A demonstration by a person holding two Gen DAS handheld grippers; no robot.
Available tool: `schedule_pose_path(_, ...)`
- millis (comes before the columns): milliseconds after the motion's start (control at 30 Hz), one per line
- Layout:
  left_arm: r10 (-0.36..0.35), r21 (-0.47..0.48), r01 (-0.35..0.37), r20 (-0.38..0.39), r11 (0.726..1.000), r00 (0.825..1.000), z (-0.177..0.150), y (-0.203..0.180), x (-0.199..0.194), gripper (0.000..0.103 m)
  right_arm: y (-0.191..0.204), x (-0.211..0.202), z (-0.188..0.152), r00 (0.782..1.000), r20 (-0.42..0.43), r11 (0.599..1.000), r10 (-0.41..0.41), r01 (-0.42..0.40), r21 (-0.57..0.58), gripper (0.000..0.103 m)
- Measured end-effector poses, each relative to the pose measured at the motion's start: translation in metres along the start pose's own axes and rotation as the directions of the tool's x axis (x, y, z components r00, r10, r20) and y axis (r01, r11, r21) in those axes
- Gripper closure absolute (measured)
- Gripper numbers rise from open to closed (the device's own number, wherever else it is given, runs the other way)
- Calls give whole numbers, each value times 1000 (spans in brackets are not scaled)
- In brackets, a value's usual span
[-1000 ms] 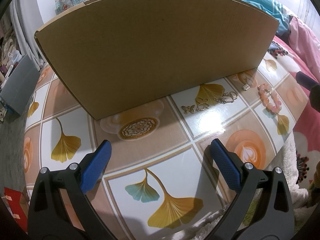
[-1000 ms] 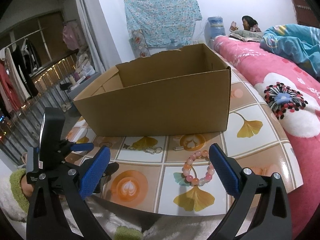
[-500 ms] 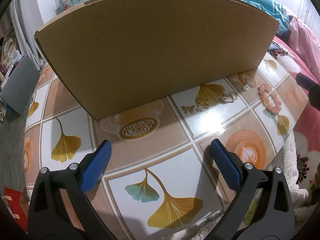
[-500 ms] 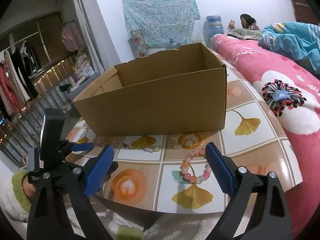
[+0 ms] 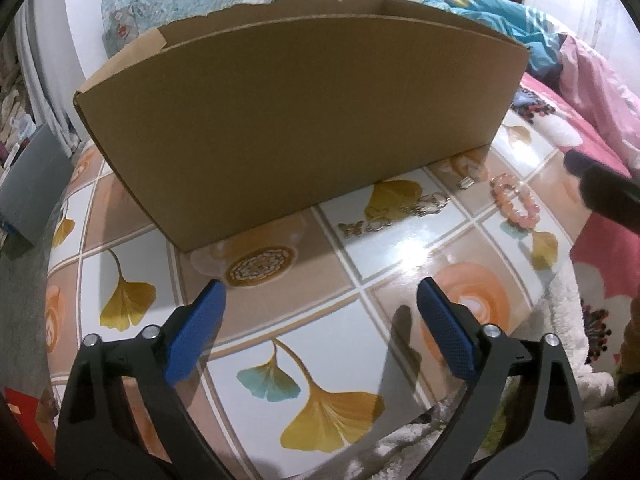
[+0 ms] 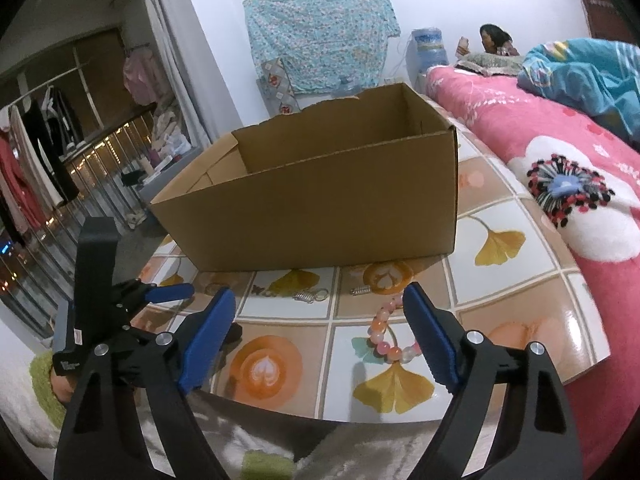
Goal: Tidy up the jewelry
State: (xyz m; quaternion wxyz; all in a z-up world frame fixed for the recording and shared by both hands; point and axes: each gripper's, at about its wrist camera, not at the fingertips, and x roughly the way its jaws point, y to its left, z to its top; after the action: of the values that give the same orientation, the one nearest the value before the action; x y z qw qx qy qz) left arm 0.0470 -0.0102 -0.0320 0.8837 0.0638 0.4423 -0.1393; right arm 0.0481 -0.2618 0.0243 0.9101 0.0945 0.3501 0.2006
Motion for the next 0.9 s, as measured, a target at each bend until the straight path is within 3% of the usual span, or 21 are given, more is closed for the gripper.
schedule_pose_path(367, -34, -17, 35, 38, 999, 999, 1, 3, -5, 27, 4, 11, -7, 998, -48, 998, 36, -34, 45, 29)
schedule_pose_path(900, -73, 31, 71, 77, 997, 994, 7, -11, -10, 32, 8, 12, -9, 997, -50, 998, 50, -47, 45, 37)
